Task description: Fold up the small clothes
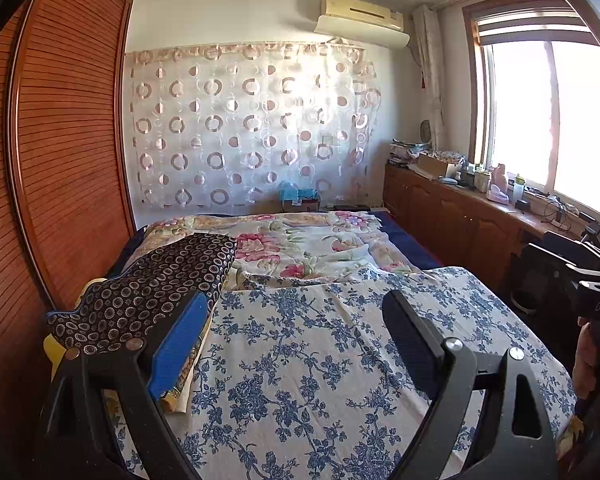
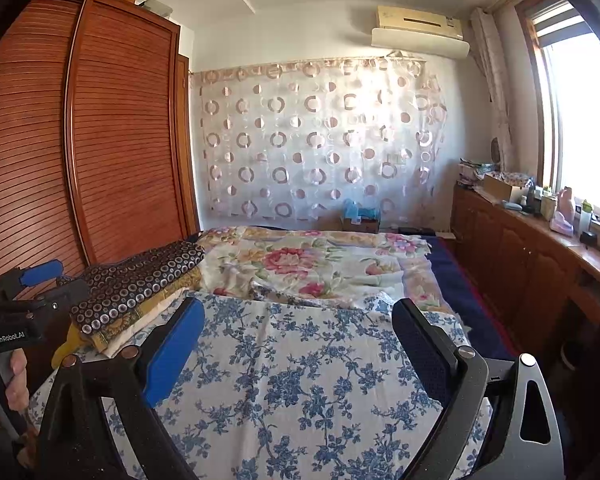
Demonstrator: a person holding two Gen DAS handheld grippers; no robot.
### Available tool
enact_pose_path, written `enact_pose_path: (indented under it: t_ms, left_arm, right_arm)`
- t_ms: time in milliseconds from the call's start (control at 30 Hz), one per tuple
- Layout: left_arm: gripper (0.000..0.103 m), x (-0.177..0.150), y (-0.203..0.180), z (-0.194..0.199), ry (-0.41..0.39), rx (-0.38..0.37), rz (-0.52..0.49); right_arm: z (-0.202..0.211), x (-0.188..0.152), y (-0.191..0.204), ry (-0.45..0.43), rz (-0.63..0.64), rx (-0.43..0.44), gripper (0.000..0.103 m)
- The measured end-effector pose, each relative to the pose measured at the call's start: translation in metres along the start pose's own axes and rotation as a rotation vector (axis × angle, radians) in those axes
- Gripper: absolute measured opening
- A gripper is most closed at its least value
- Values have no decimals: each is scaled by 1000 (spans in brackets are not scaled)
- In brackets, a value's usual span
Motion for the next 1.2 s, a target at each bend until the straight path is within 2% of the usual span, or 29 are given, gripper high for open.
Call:
enact_pose_path:
  t_ms: [1200]
  left_arm:
    - [90, 0, 1, 0, -2, -1, 0]
  right_arm:
    - [4, -1, -13, -1, 7, -1, 95]
Point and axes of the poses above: each gripper's, at about its wrist camera, not at the fingertips, and z roughly against the way its jaws point, y to its left, x to its top, the point moved 4 cm from there along -z, roughly the way its jaws point, and after that the axes turned 10 degrees about y, right-handed, at the moved point
